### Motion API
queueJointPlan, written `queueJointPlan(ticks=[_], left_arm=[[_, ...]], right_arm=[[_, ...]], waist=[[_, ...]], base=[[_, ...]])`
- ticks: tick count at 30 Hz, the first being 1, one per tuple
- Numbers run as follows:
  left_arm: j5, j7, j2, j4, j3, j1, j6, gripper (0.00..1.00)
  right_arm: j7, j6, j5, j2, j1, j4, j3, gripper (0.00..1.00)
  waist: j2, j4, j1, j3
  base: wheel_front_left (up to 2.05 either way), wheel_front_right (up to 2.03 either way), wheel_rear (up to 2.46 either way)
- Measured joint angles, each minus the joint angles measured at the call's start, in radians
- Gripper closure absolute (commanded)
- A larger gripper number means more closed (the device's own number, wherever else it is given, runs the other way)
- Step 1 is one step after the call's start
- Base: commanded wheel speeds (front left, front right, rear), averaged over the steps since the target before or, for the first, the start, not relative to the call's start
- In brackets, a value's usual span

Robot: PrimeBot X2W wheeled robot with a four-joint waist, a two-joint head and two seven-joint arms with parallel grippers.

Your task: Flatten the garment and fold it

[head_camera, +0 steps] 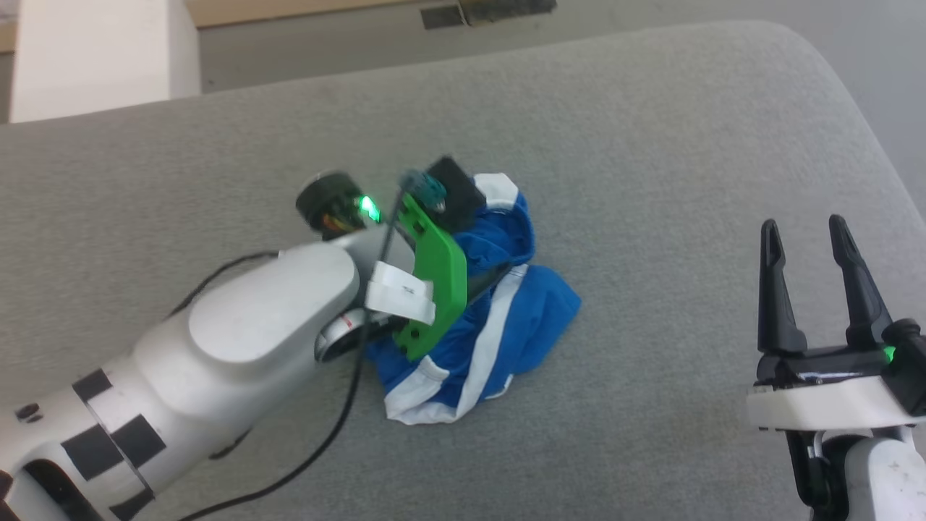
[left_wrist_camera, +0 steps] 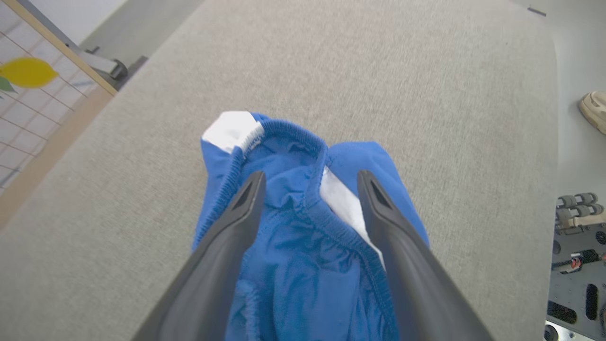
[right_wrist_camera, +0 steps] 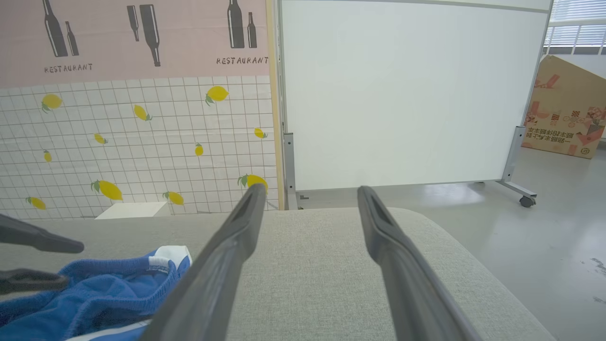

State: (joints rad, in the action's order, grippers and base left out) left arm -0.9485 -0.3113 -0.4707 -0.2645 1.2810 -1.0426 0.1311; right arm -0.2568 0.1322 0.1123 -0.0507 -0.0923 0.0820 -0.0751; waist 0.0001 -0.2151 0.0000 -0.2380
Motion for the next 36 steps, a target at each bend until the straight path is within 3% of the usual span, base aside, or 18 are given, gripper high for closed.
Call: queueJointPlan(ticks=[2, 3, 8, 13, 17, 20, 27, 36], left_arm=[[0.009, 0.101, 0.000, -0.006, -0.017, -0.020, 0.000, 0.00], [0.073, 0.266, -0.002, -0.044, -0.057, -0.030, -0.014, 0.00], [0.130, 0.523, -0.004, -0.089, -0.142, 0.010, -0.134, 0.00], [0.198, 0.565, -0.016, -0.059, -0.259, 0.118, -0.265, 0.00], [0.303, 0.568, -0.011, 0.046, -0.445, 0.238, -0.352, 0.00], [0.381, 0.569, 0.006, 0.100, -0.584, 0.364, -0.393, 0.00], [0.522, 0.569, 0.082, 0.164, -0.865, 0.593, -0.418, 0.00], [0.661, 0.568, 0.205, 0.213, -1.090, 0.826, -0.321, 0.00]], right_arm=[[0.000, 0.000, -0.004, 0.000, 0.014, -0.001, -0.002, 0.00], [0.000, 0.000, -0.008, 0.000, 0.026, 0.000, -0.004, 0.00], [0.000, 0.000, -0.015, 0.000, 0.037, 0.002, -0.012, 0.00], [0.000, 0.000, -0.017, 0.000, 0.052, 0.006, -0.026, 0.00], [0.000, 0.000, -0.018, 0.000, 0.056, 0.006, -0.030, 0.00], [0.000, 0.000, -0.018, 0.001, 0.056, 0.006, -0.030, 0.00], [0.000, 0.000, -0.022, 0.000, 0.056, 0.006, -0.030, 0.00], [0.000, 0.000, -0.017, 0.000, 0.061, 0.004, -0.033, 0.00]], waist=[[0.0000, 0.019, 0.0000, 0.018], [0.0000, 0.051, 0.0000, 0.045], [0.0000, 0.108, 0.0000, 0.081], [0.0000, 0.161, 0.0000, 0.105], [0.0000, 0.196, 0.0000, 0.114], [0.0000, 0.219, 0.0000, 0.116], [-0.0001, 0.240, 0.0000, 0.123], [0.0000, 0.239, 0.0000, 0.138]], base=[[0.00, 0.00, 0.00], [0.00, 0.00, 0.00], [0.00, 0.00, 0.00], [0.00, 0.00, 0.00], [0.00, 0.00, 0.00], [0.00, 0.00, 0.00], [0.00, 0.00, 0.00], [0.00, 0.00, 0.00]])
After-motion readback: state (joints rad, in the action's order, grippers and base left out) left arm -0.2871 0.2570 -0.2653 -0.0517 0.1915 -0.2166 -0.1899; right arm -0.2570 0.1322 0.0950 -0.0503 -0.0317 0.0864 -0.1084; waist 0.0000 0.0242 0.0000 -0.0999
